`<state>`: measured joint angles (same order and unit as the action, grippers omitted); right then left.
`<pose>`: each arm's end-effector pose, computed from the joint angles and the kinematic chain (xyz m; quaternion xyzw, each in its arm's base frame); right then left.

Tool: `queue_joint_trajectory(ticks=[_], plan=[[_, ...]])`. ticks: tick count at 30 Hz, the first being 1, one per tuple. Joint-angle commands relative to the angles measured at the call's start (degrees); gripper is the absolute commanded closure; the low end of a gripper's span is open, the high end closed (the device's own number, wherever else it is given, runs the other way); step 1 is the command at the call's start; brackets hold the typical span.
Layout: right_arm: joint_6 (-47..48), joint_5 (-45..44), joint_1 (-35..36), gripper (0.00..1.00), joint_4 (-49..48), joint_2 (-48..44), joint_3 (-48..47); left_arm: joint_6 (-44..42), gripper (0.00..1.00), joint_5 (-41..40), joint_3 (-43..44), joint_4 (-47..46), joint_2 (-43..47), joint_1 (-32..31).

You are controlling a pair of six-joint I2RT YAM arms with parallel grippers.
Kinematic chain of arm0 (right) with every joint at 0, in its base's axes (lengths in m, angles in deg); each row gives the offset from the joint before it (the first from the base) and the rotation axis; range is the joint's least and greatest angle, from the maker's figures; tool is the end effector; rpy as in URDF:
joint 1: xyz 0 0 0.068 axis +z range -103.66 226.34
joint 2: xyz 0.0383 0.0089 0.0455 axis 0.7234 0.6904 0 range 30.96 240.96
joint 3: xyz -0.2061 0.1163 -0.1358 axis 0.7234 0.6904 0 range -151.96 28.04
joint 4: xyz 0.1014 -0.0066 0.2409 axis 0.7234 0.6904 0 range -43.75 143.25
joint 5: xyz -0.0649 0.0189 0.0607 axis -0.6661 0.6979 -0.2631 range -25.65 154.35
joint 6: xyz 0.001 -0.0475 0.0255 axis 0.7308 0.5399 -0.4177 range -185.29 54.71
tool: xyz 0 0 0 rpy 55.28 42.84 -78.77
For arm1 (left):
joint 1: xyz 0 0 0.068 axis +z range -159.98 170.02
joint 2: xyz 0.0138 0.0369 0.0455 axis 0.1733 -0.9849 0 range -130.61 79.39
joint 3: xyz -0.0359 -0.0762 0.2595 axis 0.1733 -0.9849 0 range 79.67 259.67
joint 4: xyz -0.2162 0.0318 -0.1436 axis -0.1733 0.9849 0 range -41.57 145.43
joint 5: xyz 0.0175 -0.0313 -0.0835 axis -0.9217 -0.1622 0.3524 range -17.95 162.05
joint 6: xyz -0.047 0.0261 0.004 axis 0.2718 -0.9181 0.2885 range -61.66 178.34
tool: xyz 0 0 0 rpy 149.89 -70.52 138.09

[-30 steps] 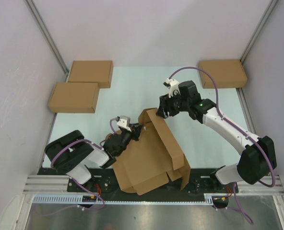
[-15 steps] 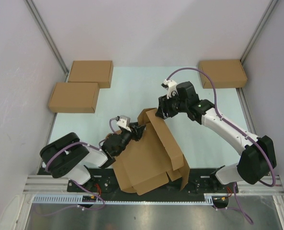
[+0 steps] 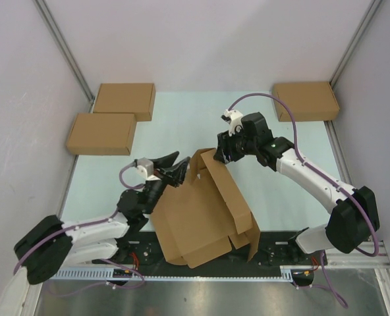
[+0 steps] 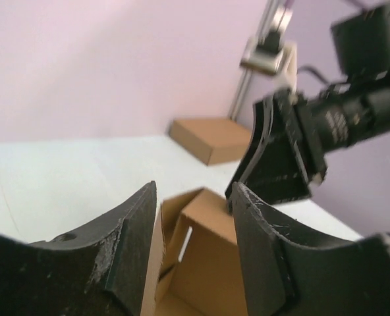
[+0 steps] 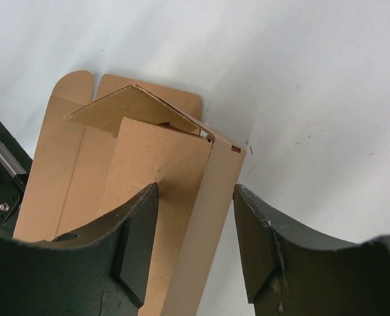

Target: Fold the paper box

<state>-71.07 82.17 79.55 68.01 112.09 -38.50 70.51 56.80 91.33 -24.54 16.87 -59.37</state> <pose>0.2604 0.1834 0.3067 -0.2769 0.8399 0.2792 0.3741 0.1372 -0.1455 0.2363 0.0724 0.5596 -0.3571 0.7443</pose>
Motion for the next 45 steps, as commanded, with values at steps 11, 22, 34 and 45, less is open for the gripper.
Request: queue_joint_trajectory(ticks=[11,22,34,45], plan=[[0.2,-0.9,0.7,0.46,0.6,1.8,0.2,0.4,0.43,-11.3,5.5,13.4,-0.9,6.2],[0.2,-0.7,0.6,0.46,0.6,2.0,0.2,6.4,0.60,-3.0,12.3,14.7,-16.1,9.7],[0.0,-0.2,0.5,0.46,0.3,2.5,-0.1,12.4,0.67,3.8,9.0,6.5,-19.9,7.7],[-0.3,1.3,0.4,0.46,0.4,3.0,-0.5,12.6,0.67,3.0,8.4,5.7,-20.3,4.5]])
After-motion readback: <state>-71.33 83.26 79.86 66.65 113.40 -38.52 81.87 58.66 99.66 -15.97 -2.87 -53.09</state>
